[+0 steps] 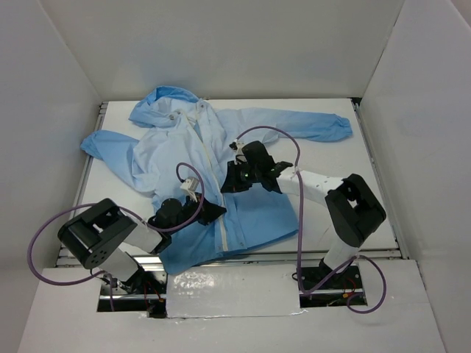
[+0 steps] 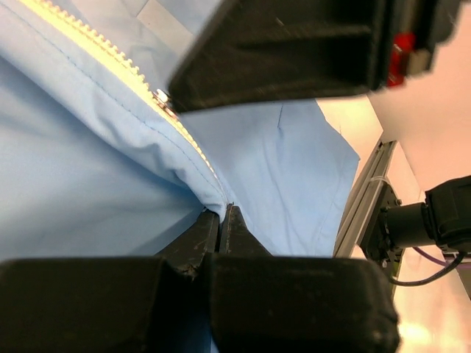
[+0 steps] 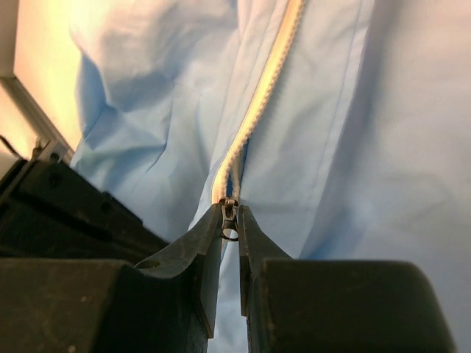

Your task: Zip up the jacket

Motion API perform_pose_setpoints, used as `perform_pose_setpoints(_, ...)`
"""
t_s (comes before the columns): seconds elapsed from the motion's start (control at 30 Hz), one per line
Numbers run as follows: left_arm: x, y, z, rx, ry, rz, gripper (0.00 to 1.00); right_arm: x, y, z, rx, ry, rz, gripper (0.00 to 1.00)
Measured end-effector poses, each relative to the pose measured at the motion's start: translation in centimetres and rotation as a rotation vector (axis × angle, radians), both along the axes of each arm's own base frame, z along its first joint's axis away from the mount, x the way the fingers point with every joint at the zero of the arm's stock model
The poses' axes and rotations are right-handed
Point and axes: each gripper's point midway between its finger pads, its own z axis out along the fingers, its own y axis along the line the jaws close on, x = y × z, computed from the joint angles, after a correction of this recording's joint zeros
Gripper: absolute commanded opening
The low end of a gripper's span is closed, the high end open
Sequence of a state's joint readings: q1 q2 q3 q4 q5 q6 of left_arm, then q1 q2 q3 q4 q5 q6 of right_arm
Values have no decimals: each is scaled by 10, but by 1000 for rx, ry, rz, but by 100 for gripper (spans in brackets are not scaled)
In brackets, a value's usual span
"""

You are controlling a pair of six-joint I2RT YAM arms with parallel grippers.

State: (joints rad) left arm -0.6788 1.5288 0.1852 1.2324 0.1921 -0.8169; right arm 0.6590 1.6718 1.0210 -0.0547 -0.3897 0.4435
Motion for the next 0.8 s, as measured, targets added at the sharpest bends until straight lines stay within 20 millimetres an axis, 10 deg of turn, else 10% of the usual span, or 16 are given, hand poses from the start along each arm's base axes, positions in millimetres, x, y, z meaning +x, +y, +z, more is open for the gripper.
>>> perform_pose_setpoints(0.5, -6, -1, 6, -17, -10, -31, 0, 39, 14, 4, -84, -37, -36, 0)
perform_pose_setpoints(0.8, -25, -4, 7, -15, 5, -104, 0, 109, 32, 13, -87, -110, -108, 0)
